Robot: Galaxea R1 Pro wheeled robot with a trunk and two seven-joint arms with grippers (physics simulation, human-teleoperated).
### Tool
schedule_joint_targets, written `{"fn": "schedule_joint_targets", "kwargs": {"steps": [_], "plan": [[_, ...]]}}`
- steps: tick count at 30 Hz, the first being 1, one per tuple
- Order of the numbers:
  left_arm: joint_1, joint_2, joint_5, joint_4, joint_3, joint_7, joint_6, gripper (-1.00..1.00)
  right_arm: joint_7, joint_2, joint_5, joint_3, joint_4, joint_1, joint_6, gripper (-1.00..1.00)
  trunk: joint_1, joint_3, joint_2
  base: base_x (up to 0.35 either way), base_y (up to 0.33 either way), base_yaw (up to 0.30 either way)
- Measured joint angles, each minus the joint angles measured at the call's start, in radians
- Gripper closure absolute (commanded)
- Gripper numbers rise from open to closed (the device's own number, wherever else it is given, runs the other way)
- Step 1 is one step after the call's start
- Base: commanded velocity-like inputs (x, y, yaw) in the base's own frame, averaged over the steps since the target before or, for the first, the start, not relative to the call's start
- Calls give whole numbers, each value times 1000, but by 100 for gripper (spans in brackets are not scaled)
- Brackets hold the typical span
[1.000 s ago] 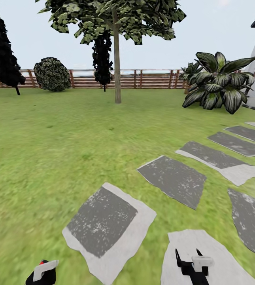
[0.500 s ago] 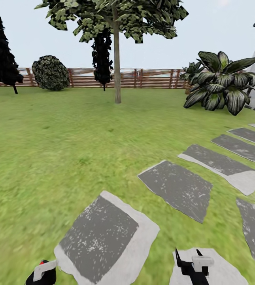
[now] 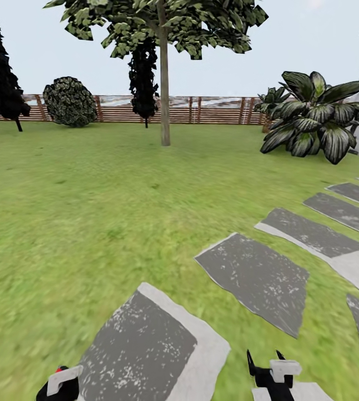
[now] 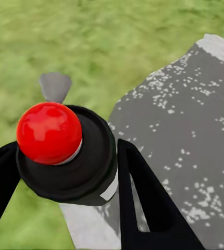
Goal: In the garden, pick up the pesticide atomizer on the floor and spray pesticide onto both trees until each tree trunk is fully covered.
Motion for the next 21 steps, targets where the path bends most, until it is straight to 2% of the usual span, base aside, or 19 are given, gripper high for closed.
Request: {"fn": "schedule_joint_targets", "kwargs": {"steps": [21], "plan": [[0, 0, 0, 0, 0, 1, 0, 100, 0, 0, 0, 0, 0, 0, 0, -100, 0, 0, 0, 339, 0, 0]]}}
